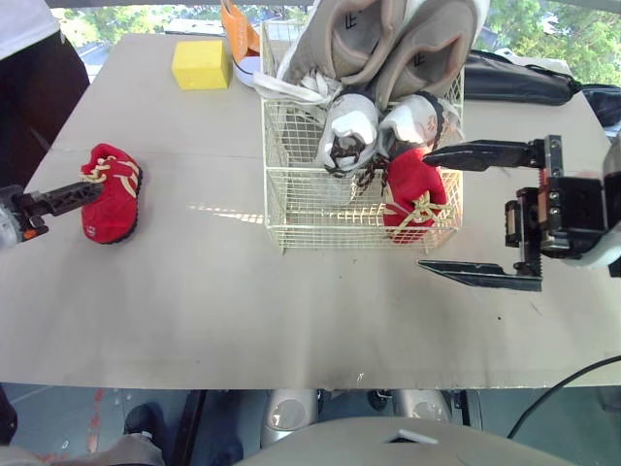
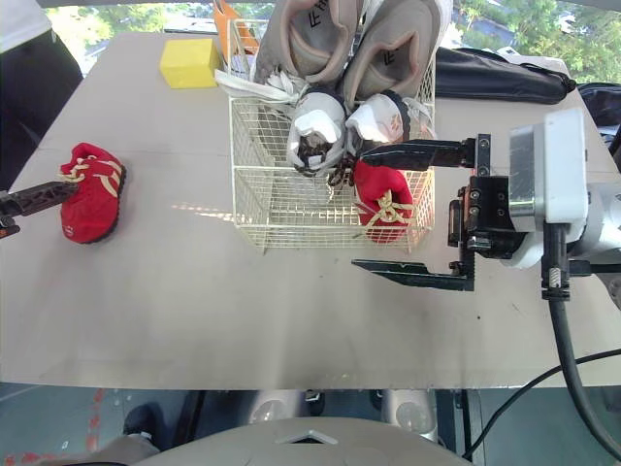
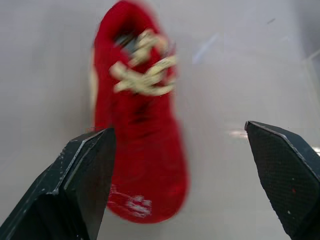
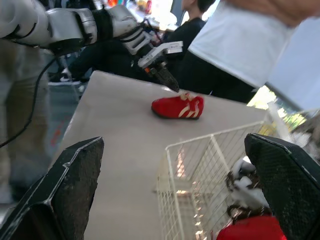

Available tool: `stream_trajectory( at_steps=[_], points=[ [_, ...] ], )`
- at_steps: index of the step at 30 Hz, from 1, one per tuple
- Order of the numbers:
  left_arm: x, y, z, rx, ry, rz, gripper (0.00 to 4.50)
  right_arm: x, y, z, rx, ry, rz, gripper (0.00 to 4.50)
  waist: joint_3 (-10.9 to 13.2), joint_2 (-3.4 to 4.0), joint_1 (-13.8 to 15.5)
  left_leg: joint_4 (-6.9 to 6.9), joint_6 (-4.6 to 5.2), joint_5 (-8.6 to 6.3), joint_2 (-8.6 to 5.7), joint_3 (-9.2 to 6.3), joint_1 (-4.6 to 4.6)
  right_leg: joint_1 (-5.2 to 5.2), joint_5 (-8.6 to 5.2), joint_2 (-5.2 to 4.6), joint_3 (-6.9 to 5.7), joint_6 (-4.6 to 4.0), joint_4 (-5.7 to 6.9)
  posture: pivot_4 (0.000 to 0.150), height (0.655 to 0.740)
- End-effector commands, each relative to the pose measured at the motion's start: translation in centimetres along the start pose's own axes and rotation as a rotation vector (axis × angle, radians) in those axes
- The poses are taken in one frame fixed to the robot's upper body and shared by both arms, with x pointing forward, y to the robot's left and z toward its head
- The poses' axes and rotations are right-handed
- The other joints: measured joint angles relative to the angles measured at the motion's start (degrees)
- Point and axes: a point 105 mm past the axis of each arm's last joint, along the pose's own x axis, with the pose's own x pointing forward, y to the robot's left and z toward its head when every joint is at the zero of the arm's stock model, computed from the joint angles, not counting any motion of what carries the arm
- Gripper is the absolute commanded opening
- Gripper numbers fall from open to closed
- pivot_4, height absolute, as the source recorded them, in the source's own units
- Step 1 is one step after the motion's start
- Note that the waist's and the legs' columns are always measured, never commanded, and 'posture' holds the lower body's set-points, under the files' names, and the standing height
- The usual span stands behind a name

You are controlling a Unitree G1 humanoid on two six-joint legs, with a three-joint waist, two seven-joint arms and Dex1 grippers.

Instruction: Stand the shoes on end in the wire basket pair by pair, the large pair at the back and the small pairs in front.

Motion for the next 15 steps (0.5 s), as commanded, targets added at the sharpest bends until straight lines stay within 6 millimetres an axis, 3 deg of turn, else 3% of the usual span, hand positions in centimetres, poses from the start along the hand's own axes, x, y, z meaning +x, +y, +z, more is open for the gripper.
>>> stream_trajectory(
  at_steps=[1,6,7,9,10,15],
  points=[
    [1.4,1.7,-0.4,0.041,0.024,0.081,4.5,-0.5,0.1,1.2,-0.022,0.019,-0.037,4.45,-0.05,-0.09,-0.05,0.0,0.01,-0.01,0.01,0.03,0.0,0.01,0.0,0.01,0.02,0.0,-0.01,0.15,0.74],
    [4.8,2.1,-2.3,0.075,0.092,0.145,4.5,-0.5,0.8,1.8,-0.001,0.077,-0.095,4.45,-0.16,-0.3,-0.3,0.03,0.05,-0.02,0.01,0.07,0.06,0.03,0.0,0.0,0.05,0.01,0.04,0.15,0.74],
    [5.6,1.8,-3.1,0.087,0.125,0.139,3.97,-0.5,0.9,2.0,0.007,0.084,-0.11,4.5,-0.17,-0.26,-0.22,0.03,0.05,-0.02,0.03,0.05,0.06,0.04,0.01,-0.06,0.05,0.02,0.06,0.15,0.74],
    [7.0,0.7,-4.2,0.083,0.164,0.085,3.8,-0.7,1.1,2.2,0.022,0.103,-0.138,4.5,-0.27,-0.06,-0.03,0.03,0.05,-0.02,0.02,0.04,0.09,0.05,0.01,-0.22,0.05,0.01,0.06,0.15,0.74],
    [7.6,-0.1,-4.4,0.053,0.156,0.043,3.12,-0.8,1.2,2.1,0.033,0.116,-0.151,4.5,-0.36,0.08,0.34,0.03,0.06,-0.03,0.01,0.02,0.1,0.08,-0.01,-0.28,0.03,-0.01,0.06,0.15,0.74],
    [8.0,-2.9,-2.9,-0.058,0.055,-0.164,1.53,-1.2,1.8,1.5,0.073,0.149,-0.193,4.5,-0.43,0.21,1.78,0.18,0.28,-0.14,-0.21,-0.16,0.03,0.14,-0.04,-0.6,-0.08,-0.07,0.04,0.15,0.74]
  ],
)
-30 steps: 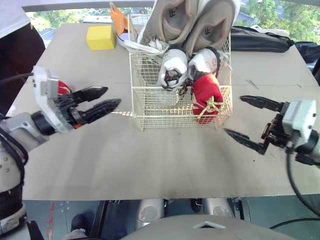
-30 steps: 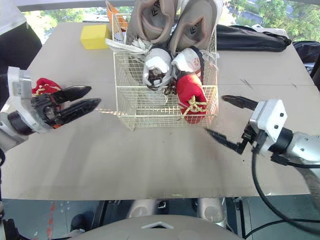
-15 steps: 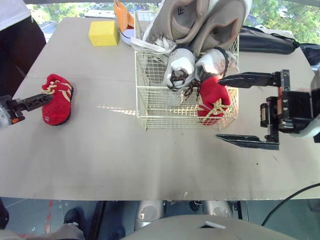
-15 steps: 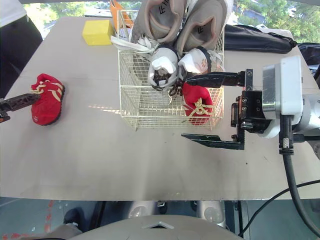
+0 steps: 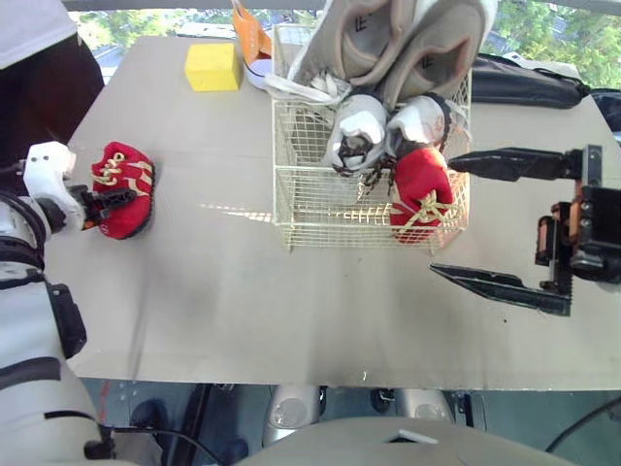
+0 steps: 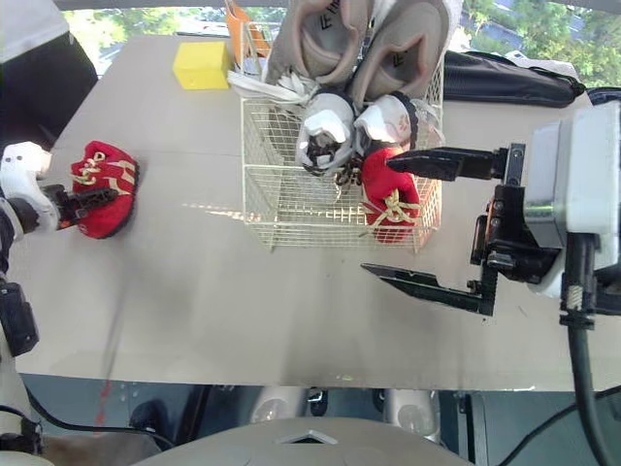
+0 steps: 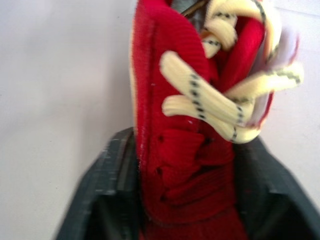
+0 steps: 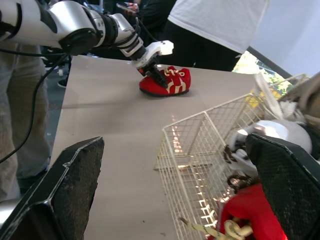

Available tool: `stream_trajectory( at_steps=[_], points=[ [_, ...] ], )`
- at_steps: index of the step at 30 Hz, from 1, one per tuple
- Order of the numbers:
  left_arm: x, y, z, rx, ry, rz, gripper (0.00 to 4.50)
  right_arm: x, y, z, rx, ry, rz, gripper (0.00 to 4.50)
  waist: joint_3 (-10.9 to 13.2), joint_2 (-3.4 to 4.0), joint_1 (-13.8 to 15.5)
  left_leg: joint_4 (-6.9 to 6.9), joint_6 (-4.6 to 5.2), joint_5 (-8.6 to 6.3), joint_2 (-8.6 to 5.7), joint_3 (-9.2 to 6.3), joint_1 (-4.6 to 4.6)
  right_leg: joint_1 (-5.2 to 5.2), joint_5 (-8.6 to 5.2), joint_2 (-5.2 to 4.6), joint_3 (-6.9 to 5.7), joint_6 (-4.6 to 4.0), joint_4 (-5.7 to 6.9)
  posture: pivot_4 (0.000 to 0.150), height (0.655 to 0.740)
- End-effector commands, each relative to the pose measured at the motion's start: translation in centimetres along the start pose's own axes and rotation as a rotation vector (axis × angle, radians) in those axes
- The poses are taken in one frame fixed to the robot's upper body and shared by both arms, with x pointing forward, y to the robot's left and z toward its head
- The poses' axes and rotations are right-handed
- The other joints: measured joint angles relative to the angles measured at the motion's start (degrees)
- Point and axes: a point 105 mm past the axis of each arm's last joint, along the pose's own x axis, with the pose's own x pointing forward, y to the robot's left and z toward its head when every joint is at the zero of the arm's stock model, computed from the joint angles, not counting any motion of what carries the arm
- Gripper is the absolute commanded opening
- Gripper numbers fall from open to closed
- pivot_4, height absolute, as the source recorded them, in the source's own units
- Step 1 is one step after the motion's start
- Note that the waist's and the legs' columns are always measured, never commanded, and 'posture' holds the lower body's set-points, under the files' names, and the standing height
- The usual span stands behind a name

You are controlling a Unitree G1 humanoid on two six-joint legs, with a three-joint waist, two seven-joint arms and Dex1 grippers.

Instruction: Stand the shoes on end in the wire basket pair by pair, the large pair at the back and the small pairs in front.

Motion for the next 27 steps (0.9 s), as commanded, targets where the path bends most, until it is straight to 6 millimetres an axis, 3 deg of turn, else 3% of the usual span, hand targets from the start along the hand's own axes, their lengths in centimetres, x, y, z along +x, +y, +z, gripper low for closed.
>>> stream_trajectory(
  at_steps=[1,6,10,13,16,18,19,20,21,27],
  points=[
    [0.7,-2.6,0.0,-0.1,-0.029,-0.194,1.38,-0.2,0.1,0.5,-0.02,-0.008,-0.035,4.5,0.0,0.0,0.18,0.03,0.05,-0.03,-0.03,0.0,-0.01,0.01,0.0,-0.03,-0.01,0.0,-0.02,0.15,0.74],
    [-0.9,-3.0,0.3,-0.063,-0.018,-0.27,0.67,-0.5,-0.5,-0.7,0.017,-0.025,-0.029,4.5,-0.06,-0.2,-0.49,0.14,0.29,-0.14,-0.17,0.01,-0.09,0.09,0.0,-0.19,0.11,0.0,-0.05,0.15,0.74],
    [-2.6,-7.1,-1.9,0.039,0.132,-0.381,0.61,0.0,-1.0,-1.0,0.025,-0.056,0.005,4.5,-0.02,-0.18,-1.98,0.12,0.33,-0.16,-0.24,0.01,-0.1,0.05,0.0,-0.32,0.27,0.02,-0.05,0.15,0.74],
    [-3.1,-10.1,-4.6,0.142,0.215,-0.349,0.61,0.5,-1.2,-1.4,0.022,-0.073,0.043,4.5,0.04,-0.06,-2.31,0.1,0.32,-0.16,-0.26,-0.1,-0.1,0.04,-0.01,-0.44,0.21,0.02,-0.07,0.15,0.74],
    [-3.3,-11.8,-5.9,0.195,0.235,-0.301,0.61,1.0,-1.4,-1.8,0.017,-0.073,0.07,4.5,0.14,0.12,-2.0,0.05,0.29,-0.14,-0.26,-0.16,-0.02,0.09,-0.01,-0.48,0.18,0.02,-0.03,0.15,0.74],
    [-3.8,-12.6,-6.0,0.189,0.228,-0.297,1.57,1.1,-1.3,-1.9,0.016,-0.076,0.086,4.5,0.17,0.18,-1.88,0.03,0.21,-0.1,-0.27,-0.28,0.01,0.12,-0.01,-0.48,0.05,0.02,-0.03,0.15,0.74],
    [-4.2,-12.3,-5.8,0.191,0.222,-0.288,1.81,1.1,-1.3,-1.8,0.018,-0.084,0.092,4.5,0.19,0.22,-1.96,0.03,0.17,-0.08,-0.27,-0.31,0.0,0.12,-0.01,-0.47,0.01,0.02,-0.03,0.15,0.74],
    [-4.6,-12.1,-5.4,0.188,0.214,-0.288,2.5,1.1,-1.3,-1.8,0.019,-0.088,0.099,4.5,0.2,0.21,-2.03,0.03,0.16,-0.07,-0.27,-0.31,0.01,0.13,-0.01,-0.46,0.01,0.02,-0.01,0.15,0.74],
    [-5.1,-11.9,-5.0,0.163,0.209,-0.302,2.84,1.0,-1.2,-1.9,0.019,-0.088,0.105,4.5,0.19,0.21,-2.11,0.02,0.15,-0.06,-0.27,-0.32,0.0,0.13,-0.01,-0.45,0.0,0.02,-0.01,0.15,0.74],
    [-7.7,-11.3,-3.8,0.185,0.301,-0.439,2.84,0.9,-0.9,-2.0,0.016,-0.093,0.108,4.5,0.32,0.15,-2.27,-0.07,-0.01,0.03,-0.24,-0.42,0.0,0.11,-0.02,-0.32,-0.17,0.03,-0.02,0.15,0.74]
  ],
)
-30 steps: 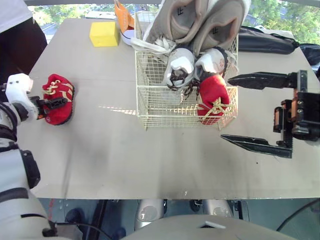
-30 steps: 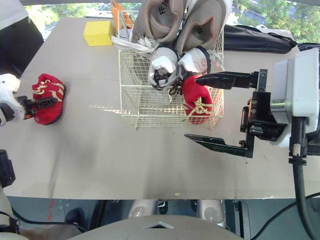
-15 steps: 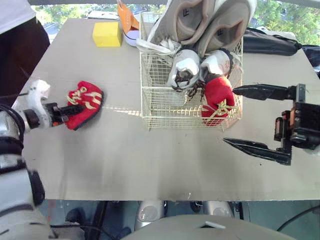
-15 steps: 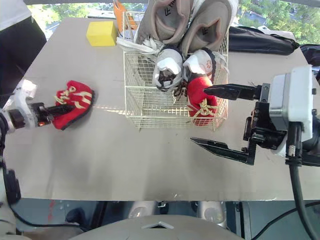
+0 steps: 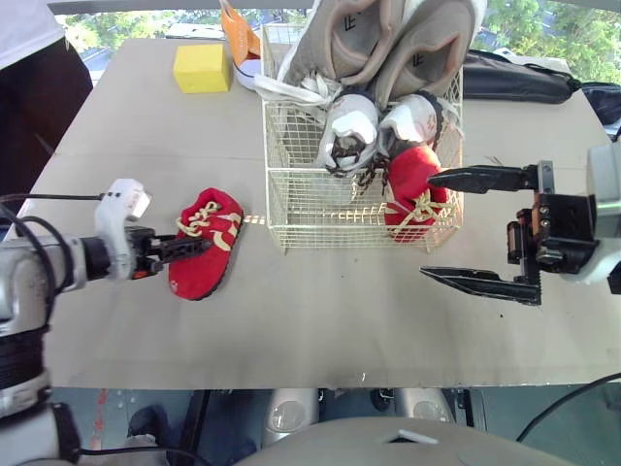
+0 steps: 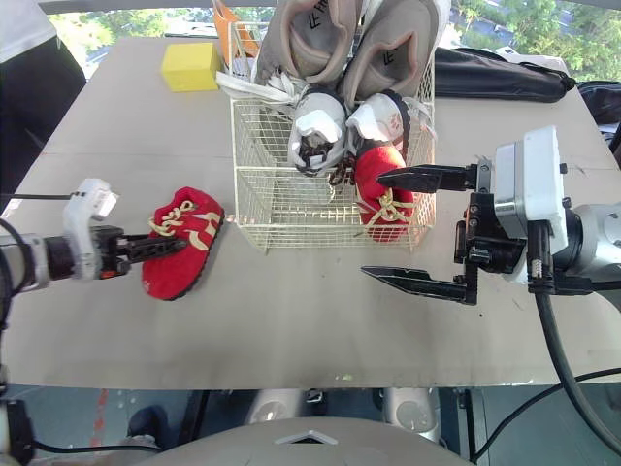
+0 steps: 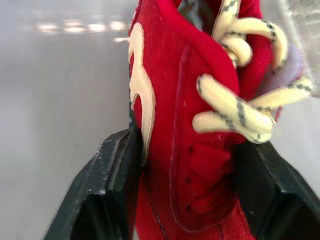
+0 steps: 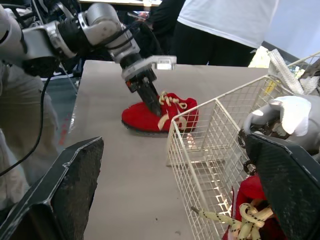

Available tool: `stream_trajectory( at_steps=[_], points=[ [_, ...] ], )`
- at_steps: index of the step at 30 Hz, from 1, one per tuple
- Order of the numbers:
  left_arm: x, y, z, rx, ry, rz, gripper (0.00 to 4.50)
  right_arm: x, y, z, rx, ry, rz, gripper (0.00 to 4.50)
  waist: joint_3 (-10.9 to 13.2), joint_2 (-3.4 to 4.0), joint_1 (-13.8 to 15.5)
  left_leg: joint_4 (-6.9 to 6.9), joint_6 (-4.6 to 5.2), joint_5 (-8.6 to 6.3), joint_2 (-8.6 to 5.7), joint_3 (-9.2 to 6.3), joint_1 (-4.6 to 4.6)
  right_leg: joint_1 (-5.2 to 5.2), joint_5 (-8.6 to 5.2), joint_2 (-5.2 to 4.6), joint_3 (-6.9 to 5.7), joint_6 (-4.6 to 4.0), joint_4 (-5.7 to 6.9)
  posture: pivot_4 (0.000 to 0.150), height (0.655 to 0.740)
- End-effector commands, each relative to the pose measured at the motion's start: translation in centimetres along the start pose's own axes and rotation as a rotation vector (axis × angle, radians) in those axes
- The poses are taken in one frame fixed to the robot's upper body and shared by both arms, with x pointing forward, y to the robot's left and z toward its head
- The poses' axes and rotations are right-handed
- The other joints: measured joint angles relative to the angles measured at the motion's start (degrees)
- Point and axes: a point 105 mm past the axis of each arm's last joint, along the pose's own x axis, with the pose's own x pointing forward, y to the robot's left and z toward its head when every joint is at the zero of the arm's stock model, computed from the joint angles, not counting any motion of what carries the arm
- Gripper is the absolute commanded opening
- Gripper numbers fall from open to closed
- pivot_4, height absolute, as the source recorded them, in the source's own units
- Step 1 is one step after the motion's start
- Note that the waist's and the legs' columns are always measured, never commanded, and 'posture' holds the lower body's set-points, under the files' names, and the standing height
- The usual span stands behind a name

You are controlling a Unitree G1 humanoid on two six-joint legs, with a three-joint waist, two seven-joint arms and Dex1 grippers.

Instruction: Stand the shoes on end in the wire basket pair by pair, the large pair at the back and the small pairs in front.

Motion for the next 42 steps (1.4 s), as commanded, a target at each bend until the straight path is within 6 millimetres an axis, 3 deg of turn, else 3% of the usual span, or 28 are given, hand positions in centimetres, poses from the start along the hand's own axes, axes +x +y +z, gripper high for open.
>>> stream_trajectory(
  at_steps=[1,7,11,16,22,24,28,31,34,35,38,41,42],
  points=[
    [-1.4,-0.1,0.7,0.09,0.043,-0.064,2.84,-0.1,0.4,0.9,-0.042,-0.029,0.003,4.5,0.06,0.11,0.17,0.0,-0.01,0.0,0.0,0.0,0.01,0.0,-0.01,0.0,-0.06,0.0,0.0,0.15,0.74],
    [0.1,0.6,2.1,0.247,0.091,-0.153,2.84,-0.4,1.2,0.9,-0.047,-0.009,-0.034,4.5,0.19,0.24,0.73,-0.01,-0.02,0.02,-0.12,-0.05,-0.01,0.04,-0.01,-0.08,-0.3,0.0,0.0,0.15,0.74],
    [1.4,0.6,2.0,0.269,0.12,-0.17,4.45,-0.5,1.6,1.0,-0.047,-0.006,-0.052,4.5,0.18,0.05,0.32,0.0,0.02,0.02,-0.12,-0.05,-0.08,0.03,-0.01,-0.02,-0.29,0.01,-0.03,0.15,0.74],
    [-0.2,0.3,1.2,0.329,0.194,-0.213,4.45,-0.5,1.9,0.7,-0.047,-0.006,-0.076,4.5,0.18,0.04,-0.1,-0.01,0.02,0.02,-0.03,0.06,-0.05,0.02,0.01,0.19,-0.17,0.11,-0.02,0.15,0.74],
    [-1.5,1.9,2.7,0.389,0.233,-0.182,4.45,-0.6,2.0,0.6,-0.05,-0.005,-0.078,4.5,0.2,0.05,0.81,0.02,0.01,0.02,0.0,0.04,-0.02,0.03,-0.06,0.42,-0.27,0.08,-0.01,0.15,0.74],
    [-1.3,2.7,2.7,0.413,0.269,-0.168,4.45,-0.7,2.1,0.7,-0.051,-0.002,-0.081,4.5,0.18,0.01,0.9,0.05,0.04,0.03,-0.06,0.06,-0.01,0.04,-0.06,0.41,-0.23,0.09,0.0,0.15,0.74],
    [1.8,3.2,1.4,0.477,0.358,-0.22,4.45,-0.9,2.5,0.6,-0.043,0.018,-0.102,4.5,0.14,0.03,1.07,0.06,0.13,0.03,-0.09,0.19,-0.04,0.04,-0.06,0.41,-0.07,0.11,0.0,0.15,0.74],
    [4.2,2.1,0.8,0.462,0.351,-0.305,3.8,-0.9,2.8,0.6,-0.035,0.026,-0.11,4.5,0.11,-0.09,1.14,0.07,0.17,0.01,-0.1,0.18,-0.07,0.04,-0.05,0.4,-0.07,0.23,0.01,0.15,0.74],
    [5.4,0.7,0.0,0.402,0.323,-0.387,2.65,-0.8,2.9,0.7,-0.026,0.028,-0.12,4.5,0.04,0.05,1.48,0.1,0.24,-0.03,-0.14,0.21,-0.05,0.05,-0.05,0.34,-0.04,0.24,0.02,0.15,0.74],
    [5.2,0.6,-0.3,0.389,0.318,-0.398,2.03,-0.8,2.9,0.7,-0.021,0.028,-0.121,4.5,0.03,0.05,1.6,0.11,0.27,-0.04,-0.15,0.22,-0.04,0.06,-0.06,0.31,-0.01,0.24,0.02,0.15,0.74],
    [3.7,0.4,0.5,0.341,0.208,-0.378,1.09,-0.7,2.9,0.6,-0.011,0.025,-0.122,4.5,0.03,0.05,1.62,0.14,0.35,-0.09,-0.18,0.23,-0.02,0.08,-0.09,0.22,0.04,0.23,0.02,0.15,0.74],
    [2.0,-0.7,2.5,0.304,0.059,-0.374,0.23,-0.8,2.5,0.4,-0.007,0.02,-0.13,4.5,0.11,-0.1,1.53,0.17,0.38,-0.11,-0.19,0.19,-0.07,0.07,-0.09,-0.08,0.18,0.25,0.0,0.15,0.74],
    [0.8,-2.3,4.3,0.343,-0.068,-0.381,0.14,-0.9,2.3,0.2,0.001,0.014,-0.134,4.5,0.15,-0.19,1.55,0.18,0.38,-0.11,-0.19,0.14,-0.1,0.06,-0.09,-0.08,0.16,0.25,0.0,0.15,0.74]
  ],
)
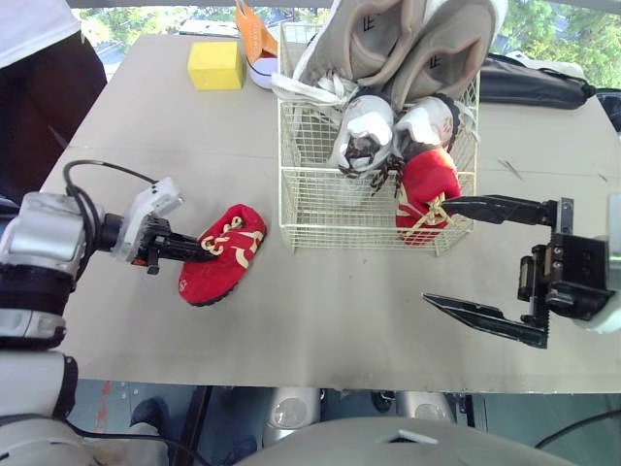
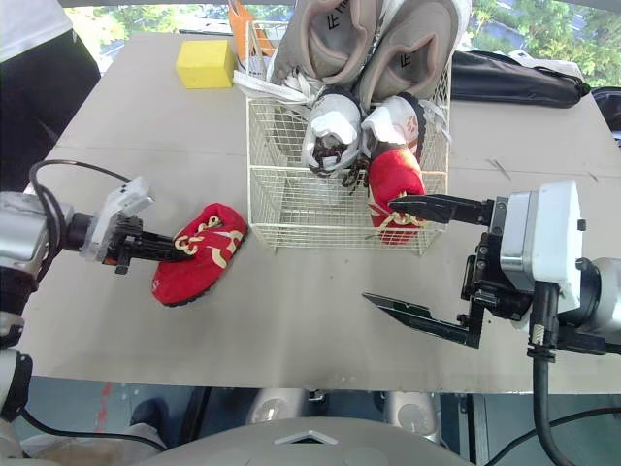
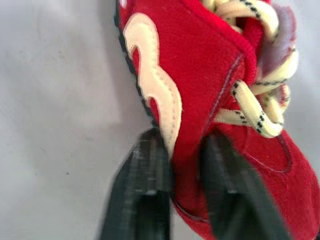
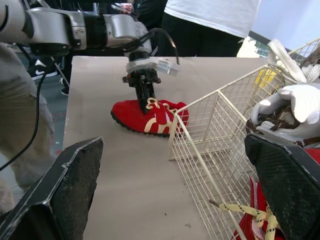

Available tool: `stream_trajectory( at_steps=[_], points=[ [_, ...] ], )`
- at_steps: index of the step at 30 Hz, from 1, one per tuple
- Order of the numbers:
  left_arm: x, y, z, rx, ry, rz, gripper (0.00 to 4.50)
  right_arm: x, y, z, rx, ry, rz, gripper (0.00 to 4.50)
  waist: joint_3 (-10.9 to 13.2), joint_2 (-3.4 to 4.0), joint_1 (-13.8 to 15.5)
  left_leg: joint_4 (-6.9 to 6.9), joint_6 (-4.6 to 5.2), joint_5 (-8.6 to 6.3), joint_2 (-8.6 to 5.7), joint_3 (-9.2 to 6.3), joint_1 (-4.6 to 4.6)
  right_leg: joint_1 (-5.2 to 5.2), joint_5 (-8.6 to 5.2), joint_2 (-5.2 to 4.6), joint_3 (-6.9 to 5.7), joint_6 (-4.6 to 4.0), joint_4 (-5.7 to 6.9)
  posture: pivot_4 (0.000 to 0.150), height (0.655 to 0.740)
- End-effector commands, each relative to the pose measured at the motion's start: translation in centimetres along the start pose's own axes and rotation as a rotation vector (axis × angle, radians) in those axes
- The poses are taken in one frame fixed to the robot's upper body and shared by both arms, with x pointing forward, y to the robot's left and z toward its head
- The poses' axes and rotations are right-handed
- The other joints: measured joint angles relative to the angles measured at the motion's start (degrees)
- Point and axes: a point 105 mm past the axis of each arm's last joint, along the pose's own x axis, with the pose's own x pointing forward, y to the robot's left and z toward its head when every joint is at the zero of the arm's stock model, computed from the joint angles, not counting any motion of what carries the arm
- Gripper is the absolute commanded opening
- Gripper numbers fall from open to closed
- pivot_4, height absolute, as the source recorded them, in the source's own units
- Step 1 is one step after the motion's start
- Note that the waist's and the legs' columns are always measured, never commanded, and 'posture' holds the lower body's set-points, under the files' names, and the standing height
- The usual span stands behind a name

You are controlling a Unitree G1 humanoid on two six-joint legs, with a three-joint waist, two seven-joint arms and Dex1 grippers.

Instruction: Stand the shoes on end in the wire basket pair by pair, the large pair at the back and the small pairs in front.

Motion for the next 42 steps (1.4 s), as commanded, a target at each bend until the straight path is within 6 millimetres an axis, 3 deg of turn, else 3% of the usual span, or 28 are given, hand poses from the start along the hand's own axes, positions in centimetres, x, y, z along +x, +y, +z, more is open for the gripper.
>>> stream_trajectory(
  at_steps=[1,3,5,8,10,12,16,19,26,34,36,37,42],
  points=[
    [-3.6,-4.5,7.3,0.187,-0.361,0.029,0.1,-0.2,-0.5,0.1,-0.013,-0.033,-0.011,4.5,0.09,-0.21,-0.07,0.01,-0.01,0.01,0.0,-0.07,-0.01,-0.02,-0.01,0.01,-0.07,0.0,0.0,0.15,0.74],
    [-4.9,-7.5,10.5,0.341,-0.554,0.056,0.1,-0.3,-1.0,-0.2,0.002,-0.042,-0.021,4.5,0.18,-0.42,0.1,0.02,-0.05,0.02,0.04,-0.21,-0.04,0.01,0.0,0.01,-0.16,0.01,0.0,0.15,0.74],
    [-5.2,-8.9,13.1,0.456,-0.695,0.154,0.1,-0.3,-1.5,-0.4,0.013,-0.052,-0.031,4.5,0.22,-0.28,0.02,0.22,-0.08,0.04,0.01,-0.46,-0.11,0.13,0.05,-0.05,-0.41,0.13,0.0,0.15,0.74],
    [-3.3,-12.1,15.9,0.732,-0.78,0.29,0.09,-0.3,-2.1,-0.8,0.024,-0.058,-0.04,4.5,0.26,-0.02,-0.05,0.24,-0.08,0.04,-0.07,-0.46,0.17,0.47,0.13,-0.07,-0.36,0.27,-0.02,0.15,0.74],
    [-2.1,-13.0,17.3,0.816,-0.867,0.376,0.09,-0.3,-2.2,-1.1,0.025,-0.054,-0.04,4.5,0.28,0.02,0.13,0.24,-0.09,0.04,-0.1,-0.46,0.33,0.68,0.14,-0.04,-0.38,0.29,-0.03,0.15,0.74],
    [-0.4,-13.1,17.4,0.891,-0.933,0.428,0.09,-0.3,-2.3,-1.2,0.019,-0.049,-0.044,4.5,0.27,0.05,0.13,0.25,-0.1,0.05,-0.12,-0.48,0.33,0.7,0.16,0.01,-0.39,0.31,-0.03,0.15,0.74],
    [2.2,-12.8,16.0,0.971,-1.09,0.43,0.09,-0.5,-2.2,-1.0,0.005,-0.041,-0.067,4.5,0.23,0.17,-0.57,0.23,-0.14,0.07,-0.04,-0.39,0.42,0.7,0.16,0.09,-0.31,0.29,-0.03,0.15,0.74],
    [4.5,-12.3,14.2,1.104,-1.118,0.457,0.09,-0.9,-2.0,-0.9,-0.005,-0.031,-0.091,4.5,0.15,0.3,-0.53,0.23,-0.16,0.08,-0.04,-0.44,0.41,0.7,0.15,0.06,-0.36,0.27,-0.05,0.15,0.74],
    [8.4,-10.1,10.2,1.221,-1.073,0.494,0.09,-1.2,-1.5,-0.9,-0.014,-0.009,-0.151,4.5,-0.16,0.56,0.04,0.24,0.0,-0.01,-0.09,-0.42,0.49,0.78,0.03,-0.15,-0.34,0.04,-0.05,0.15,0.74],
    [11.4,-9.5,6.9,1.1,-0.991,0.373,0.09,-1.8,-1.0,-1.1,0.005,0.02,-0.192,4.5,-0.57,0.87,0.17,0.24,0.29,-0.14,-0.1,-0.46,0.5,0.82,0.03,-0.29,-0.41,0.04,-0.04,0.15,0.74],
    [11.4,-9.3,6.6,1.041,-0.972,0.352,1.11,-2.1,-1.0,-1.4,0.01,0.033,-0.193,4.5,-0.68,0.98,0.09,0.24,0.32,-0.16,-0.1,-0.46,0.51,0.82,0.03,-0.29,-0.4,0.05,-0.05,0.15,0.74],
    [11.2,-9.3,6.6,1.029,-0.968,0.345,1.38,-2.2,-1.1,-1.5,0.009,0.041,-0.196,4.5,-0.72,1.04,0.07,0.23,0.32,-0.16,-0.1,-0.46,0.52,0.82,0.02,-0.29,-0.4,0.05,-0.05,0.15,0.74],
    [8.4,-10.1,6.6,0.942,-0.965,0.312,3.52,-3.0,-1.6,-2.4,0.001,0.077,-0.206,4.5,-0.86,1.23,-0.16,0.22,0.37,-0.2,-0.1,-0.45,0.5,0.82,0.01,-0.26,-0.4,0.06,-0.11,0.15,0.74]
  ],
)
